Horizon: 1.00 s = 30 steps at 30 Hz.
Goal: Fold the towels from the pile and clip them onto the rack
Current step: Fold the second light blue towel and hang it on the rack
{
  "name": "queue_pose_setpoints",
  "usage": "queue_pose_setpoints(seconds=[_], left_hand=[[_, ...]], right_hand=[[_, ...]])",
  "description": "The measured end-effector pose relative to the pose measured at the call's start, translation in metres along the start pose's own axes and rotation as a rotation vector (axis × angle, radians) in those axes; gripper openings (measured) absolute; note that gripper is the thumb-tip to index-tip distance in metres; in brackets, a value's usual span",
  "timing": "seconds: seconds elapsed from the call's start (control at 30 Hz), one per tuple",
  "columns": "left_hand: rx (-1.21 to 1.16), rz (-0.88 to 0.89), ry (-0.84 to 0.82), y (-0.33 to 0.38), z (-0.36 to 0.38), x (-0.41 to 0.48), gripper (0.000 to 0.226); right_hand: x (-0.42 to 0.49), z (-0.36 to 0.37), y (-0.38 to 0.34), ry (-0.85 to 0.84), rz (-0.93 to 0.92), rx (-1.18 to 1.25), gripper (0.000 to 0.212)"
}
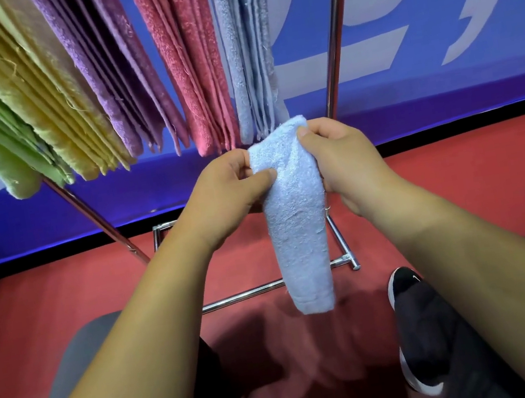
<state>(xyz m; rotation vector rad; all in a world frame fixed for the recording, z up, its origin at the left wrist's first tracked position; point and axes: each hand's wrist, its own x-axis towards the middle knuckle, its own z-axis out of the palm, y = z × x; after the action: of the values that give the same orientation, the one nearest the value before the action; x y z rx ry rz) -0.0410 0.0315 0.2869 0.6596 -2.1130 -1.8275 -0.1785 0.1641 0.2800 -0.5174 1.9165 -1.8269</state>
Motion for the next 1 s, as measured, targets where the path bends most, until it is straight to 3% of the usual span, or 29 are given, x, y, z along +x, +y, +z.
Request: queue_pose_setpoints(seconds=[0.2, 0.37, 0.5, 0.57, 0.67, 0.8, 0.9, 1.0], left_hand=[[0.054, -0.028, 0.058, 0.0, 0.005, -0.002, 0.049], [-0.073, -0.08, 0.126, 0.003, 0.004, -0.002, 0.027], [-0.234, -0.134, 0.165, 0.007, -0.002, -0.003, 0.022], [-0.297, -0.153, 0.176, 0.01, -0.003, -0.004, 0.027], [-0.402, -0.167, 0.2, 0.011, -0.005, -0.003, 0.015], [-0.602, -0.218, 0.048, 0.01, -0.008, -0.003, 0.027], [-0.554, -0.202, -0.089, 0.007, -0.008, -0.003, 0.032], [-0.5, -0.142, -0.115, 0.002, -0.005, -0.001, 0.041]], right_hand=[[0.002, 0.002, 0.005, 0.014, 0.108, 0.077, 0.016], [-0.006, 0.003, -0.006, -0.168, 0.255, 0.228, 0.031], [-0.01, 0.003, -0.006, -0.277, 0.218, 0.119, 0.023], [-0.01, 0.005, -0.004, -0.277, 0.196, 0.122, 0.011], [-0.012, 0.009, -0.004, -0.242, 0.159, 0.131, 0.009], [-0.011, 0.012, -0.002, -0.174, 0.076, 0.134, 0.013], [-0.008, 0.009, -0.001, -0.124, 0.032, 0.089, 0.006], [-0.005, 0.006, -0.001, -0.08, -0.006, 0.042, 0.005]])
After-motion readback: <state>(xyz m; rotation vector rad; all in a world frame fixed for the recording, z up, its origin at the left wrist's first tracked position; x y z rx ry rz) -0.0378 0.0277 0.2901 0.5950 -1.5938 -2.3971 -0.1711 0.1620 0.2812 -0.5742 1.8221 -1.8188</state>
